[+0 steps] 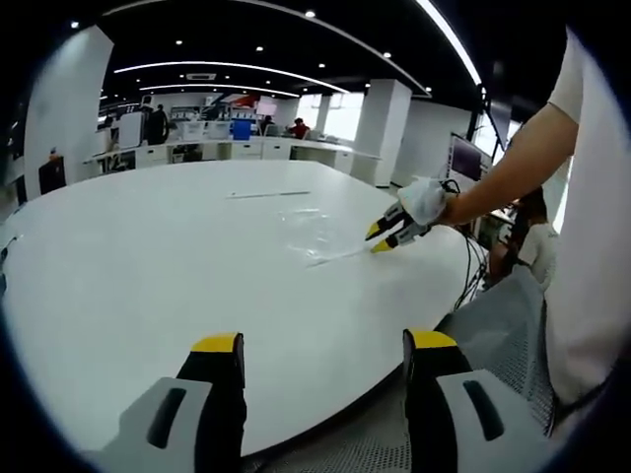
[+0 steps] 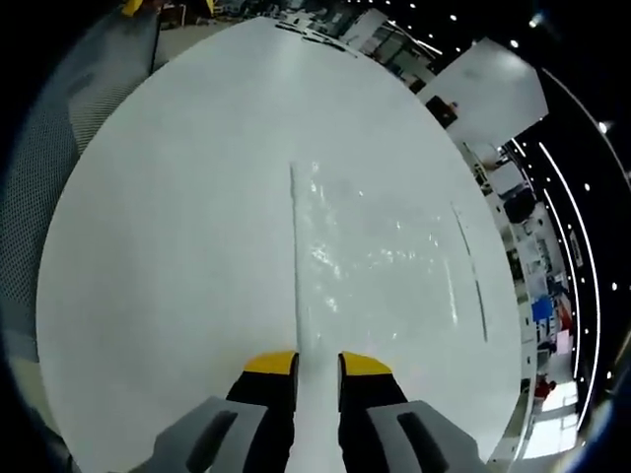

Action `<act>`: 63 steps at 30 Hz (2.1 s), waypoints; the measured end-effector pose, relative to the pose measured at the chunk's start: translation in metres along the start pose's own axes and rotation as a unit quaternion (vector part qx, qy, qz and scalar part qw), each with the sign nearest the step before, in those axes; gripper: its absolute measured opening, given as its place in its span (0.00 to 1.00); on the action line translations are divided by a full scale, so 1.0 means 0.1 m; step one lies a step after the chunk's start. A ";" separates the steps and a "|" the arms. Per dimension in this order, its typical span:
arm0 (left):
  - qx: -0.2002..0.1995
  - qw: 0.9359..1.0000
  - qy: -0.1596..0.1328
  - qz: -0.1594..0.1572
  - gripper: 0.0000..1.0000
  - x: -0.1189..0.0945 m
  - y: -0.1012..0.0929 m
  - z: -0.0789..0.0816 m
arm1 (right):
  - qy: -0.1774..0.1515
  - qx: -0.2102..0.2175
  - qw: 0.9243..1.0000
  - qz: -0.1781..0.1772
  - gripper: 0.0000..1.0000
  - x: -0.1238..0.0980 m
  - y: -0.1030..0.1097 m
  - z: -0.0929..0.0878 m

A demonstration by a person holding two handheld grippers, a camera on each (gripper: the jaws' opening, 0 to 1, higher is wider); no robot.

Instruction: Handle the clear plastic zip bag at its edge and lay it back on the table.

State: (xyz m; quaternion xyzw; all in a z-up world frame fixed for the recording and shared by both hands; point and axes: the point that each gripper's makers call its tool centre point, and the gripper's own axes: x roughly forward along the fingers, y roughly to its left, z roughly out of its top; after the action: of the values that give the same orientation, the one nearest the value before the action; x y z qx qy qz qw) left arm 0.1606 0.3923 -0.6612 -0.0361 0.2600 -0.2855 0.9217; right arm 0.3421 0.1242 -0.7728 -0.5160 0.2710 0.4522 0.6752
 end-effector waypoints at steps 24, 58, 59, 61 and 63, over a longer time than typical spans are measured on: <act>-0.002 1.000 0.000 0.008 0.63 0.00 0.03 0.00 | -0.013 -0.014 1.000 0.018 0.04 0.09 -0.02 0.08; 0.007 1.000 0.004 0.003 0.63 0.00 0.04 -0.04 | -0.035 -0.022 0.999 -0.015 0.00 -0.24 -0.24 0.21; 0.007 1.000 0.004 0.003 0.63 0.00 0.04 -0.04 | -0.037 -0.028 0.999 -0.017 0.00 -0.28 -0.25 0.23; 0.009 1.000 0.005 0.002 0.63 0.00 0.03 -0.05 | -0.038 -0.031 0.999 -0.020 0.00 -0.33 -0.27 0.24; 0.011 1.000 0.007 0.000 0.63 0.00 0.02 -0.05 | -0.039 -0.032 0.998 -0.023 0.00 -0.37 -0.29 0.25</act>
State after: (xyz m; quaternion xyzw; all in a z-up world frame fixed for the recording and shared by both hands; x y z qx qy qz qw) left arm 0.1589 0.3943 -0.6658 -0.0236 0.2632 -0.2885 0.9203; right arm 0.3488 0.1340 -0.7207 -0.5253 0.2177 0.4650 0.6785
